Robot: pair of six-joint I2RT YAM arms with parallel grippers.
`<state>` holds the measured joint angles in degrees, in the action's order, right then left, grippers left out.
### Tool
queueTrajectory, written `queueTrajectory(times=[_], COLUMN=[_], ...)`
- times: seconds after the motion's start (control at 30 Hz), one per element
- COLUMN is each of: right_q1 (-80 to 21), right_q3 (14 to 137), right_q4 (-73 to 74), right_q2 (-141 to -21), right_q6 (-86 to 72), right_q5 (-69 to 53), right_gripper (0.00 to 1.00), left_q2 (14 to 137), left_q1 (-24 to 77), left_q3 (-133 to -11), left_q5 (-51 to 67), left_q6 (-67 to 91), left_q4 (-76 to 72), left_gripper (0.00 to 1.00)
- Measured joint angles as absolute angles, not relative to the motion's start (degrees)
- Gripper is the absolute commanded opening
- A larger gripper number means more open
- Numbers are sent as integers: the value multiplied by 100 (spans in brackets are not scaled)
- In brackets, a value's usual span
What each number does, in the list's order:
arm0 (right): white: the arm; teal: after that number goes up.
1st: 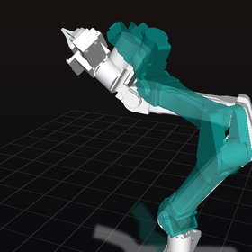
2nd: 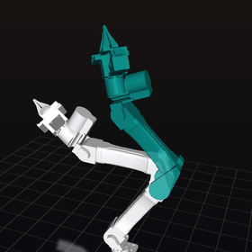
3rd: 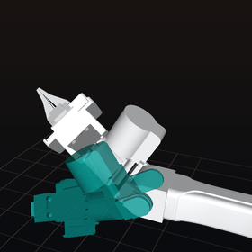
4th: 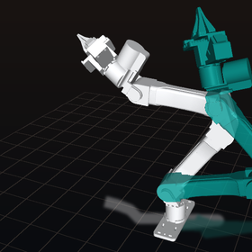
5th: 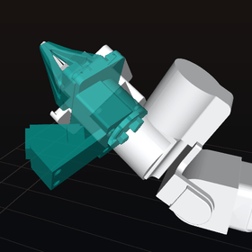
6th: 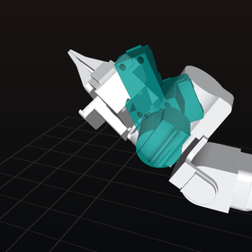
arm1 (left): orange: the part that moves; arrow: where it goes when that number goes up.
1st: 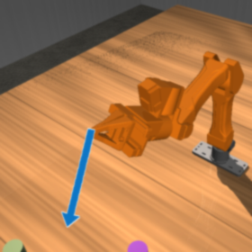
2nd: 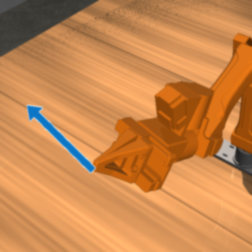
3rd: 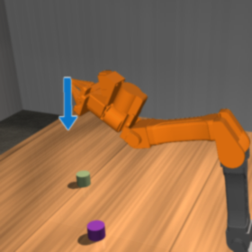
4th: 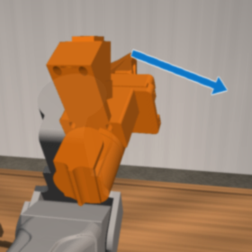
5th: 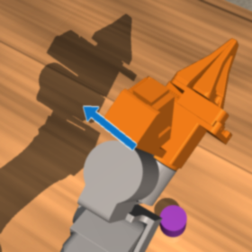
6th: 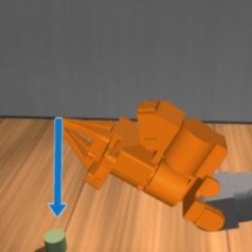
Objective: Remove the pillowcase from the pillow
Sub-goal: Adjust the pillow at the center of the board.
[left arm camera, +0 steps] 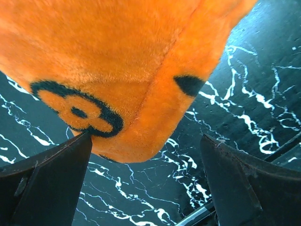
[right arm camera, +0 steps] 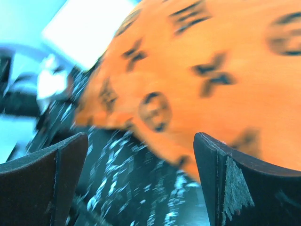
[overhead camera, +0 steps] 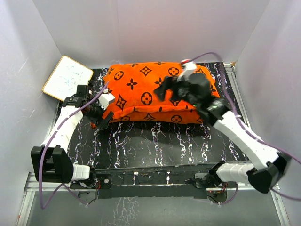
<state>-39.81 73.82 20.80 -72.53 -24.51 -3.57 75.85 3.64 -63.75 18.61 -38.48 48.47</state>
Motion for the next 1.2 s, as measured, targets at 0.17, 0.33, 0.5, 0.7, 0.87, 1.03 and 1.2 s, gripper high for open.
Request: queueTrajectory(times=[0.17, 0.33, 0.5, 0.7, 0.87, 1.03, 1.2], right_q1=[-2239, -1131, -633, -552, -388, -152, 189], right_q3=[7124, 6020, 5127, 5033, 4895, 4893, 4829], right_q4=[2558, 2963, 3293, 3273, 3288, 3138, 2381], right_q2=[-6440, -6084, -5570, -5502, -5347, -5487, -6010], right_q6=[-2526, -2856, -3162, -3350, -3358, -3334, -3382], right_q5=[464, 1485, 2058, 2154, 2261, 2078, 766], right_gripper=[98, 99, 98, 99, 100, 100, 84], left_q2=[7634, 7618, 7509, 7439, 7437, 7459, 7620], left_q1=[377, 384, 386, 386, 386, 386, 386], left_q3=[-6020, -5636, -5277, -5129, -5074, -5223, -5561], left_q5=[1555, 1107, 803, 510, 449, 585, 751], left_q6=[-3896, -3916, -3962, -3938, -3896, -3780, -3656], left_q4=[4403, 3750, 3334, 2882, 2692, 2805, 2827], left_gripper=[97, 97, 95, 95, 97, 97, 93])
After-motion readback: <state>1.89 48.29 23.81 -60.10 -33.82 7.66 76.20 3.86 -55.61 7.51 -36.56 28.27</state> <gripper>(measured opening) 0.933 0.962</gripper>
